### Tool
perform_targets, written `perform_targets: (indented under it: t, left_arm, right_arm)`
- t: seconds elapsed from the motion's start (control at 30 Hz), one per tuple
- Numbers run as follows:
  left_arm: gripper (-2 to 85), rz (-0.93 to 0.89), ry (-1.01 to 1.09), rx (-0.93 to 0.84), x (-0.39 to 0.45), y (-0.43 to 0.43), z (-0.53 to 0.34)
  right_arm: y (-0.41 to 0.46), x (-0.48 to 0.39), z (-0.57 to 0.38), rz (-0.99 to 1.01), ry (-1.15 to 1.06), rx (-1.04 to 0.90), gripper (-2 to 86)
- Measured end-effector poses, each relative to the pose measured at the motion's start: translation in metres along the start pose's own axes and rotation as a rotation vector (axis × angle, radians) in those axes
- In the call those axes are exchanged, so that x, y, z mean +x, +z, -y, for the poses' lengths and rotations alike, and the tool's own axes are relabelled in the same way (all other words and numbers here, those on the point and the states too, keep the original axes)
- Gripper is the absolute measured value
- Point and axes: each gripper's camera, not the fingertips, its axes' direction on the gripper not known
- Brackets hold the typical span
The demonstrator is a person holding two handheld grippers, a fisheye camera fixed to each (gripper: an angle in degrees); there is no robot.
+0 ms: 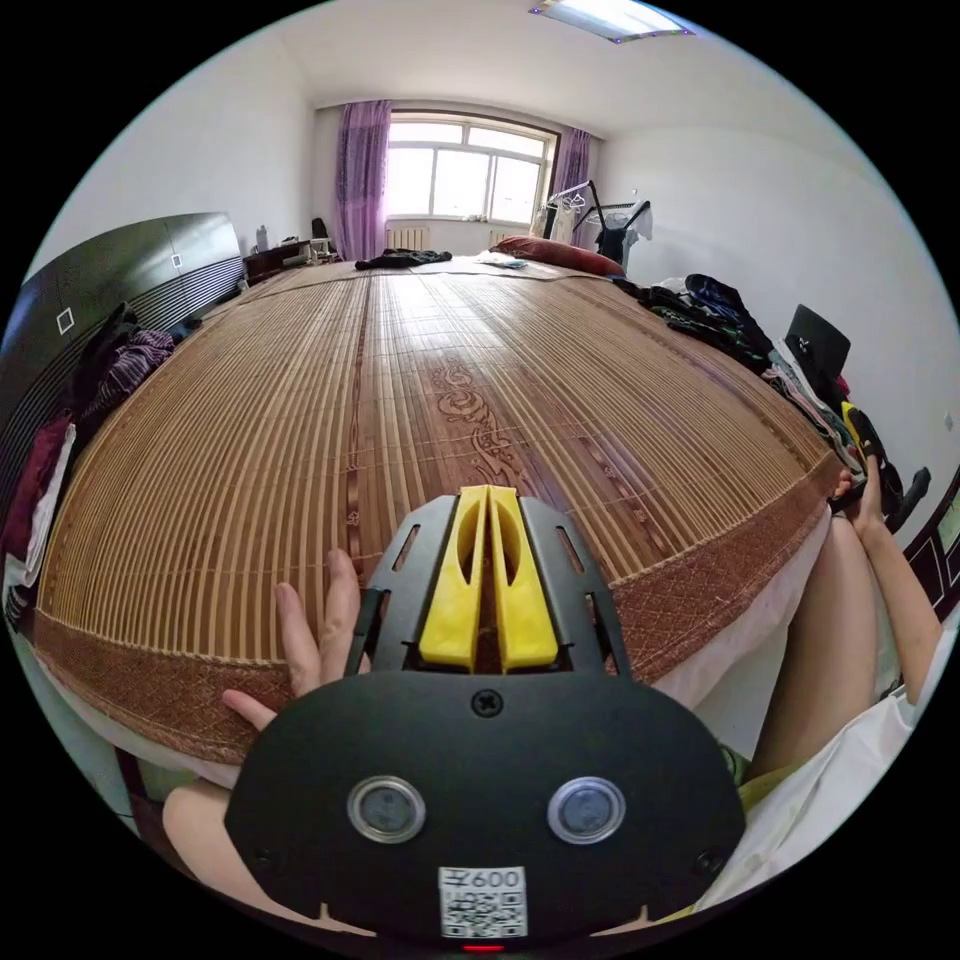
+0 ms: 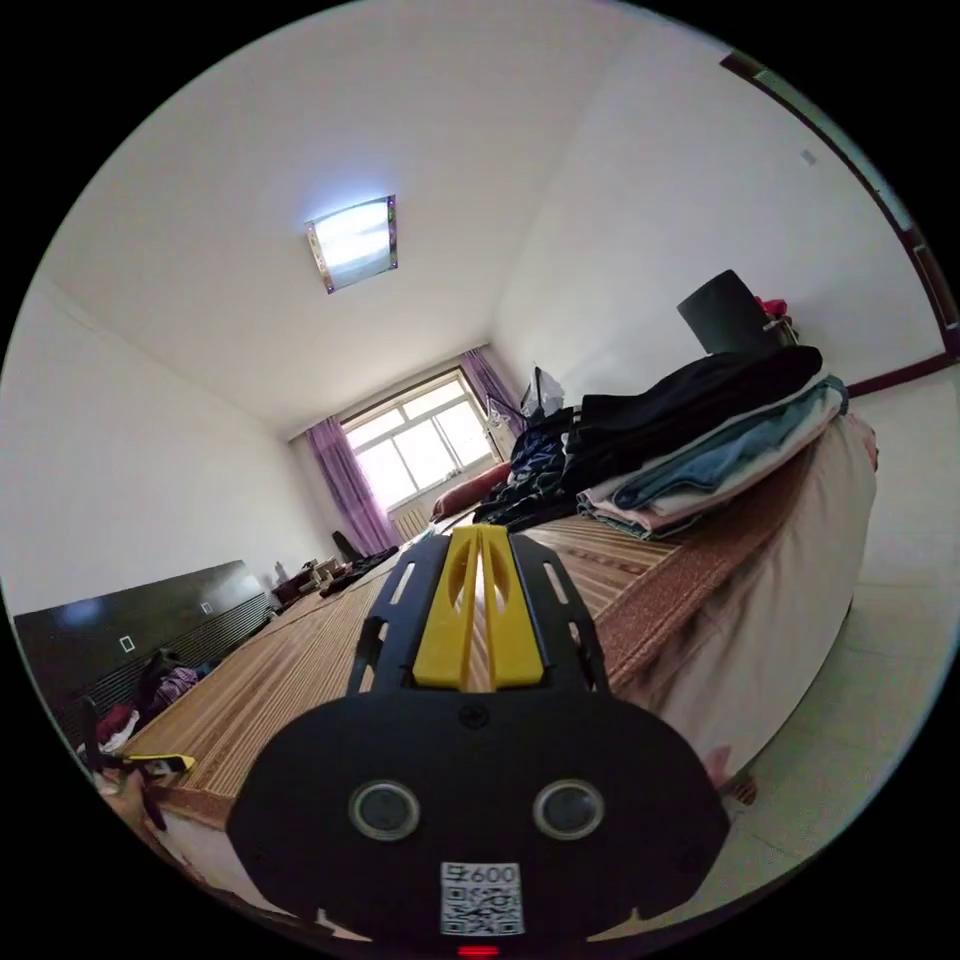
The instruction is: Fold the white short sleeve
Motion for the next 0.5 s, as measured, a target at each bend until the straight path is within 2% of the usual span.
perform_targets:
  t: [0.3,0.5]
  left_arm:
    - [0.0,-0.074,-0.043,0.014,0.055,-0.043,0.058]
    - [0.0,-0.005,-0.010,0.018,0.115,-0.063,0.088]
  right_arm:
    - [0.006,0.047,0.006,0.012,-0.100,0.037,-0.9]
    - [0.011,0.073,0.011,0.019,-0.143,0.057,-0.9]
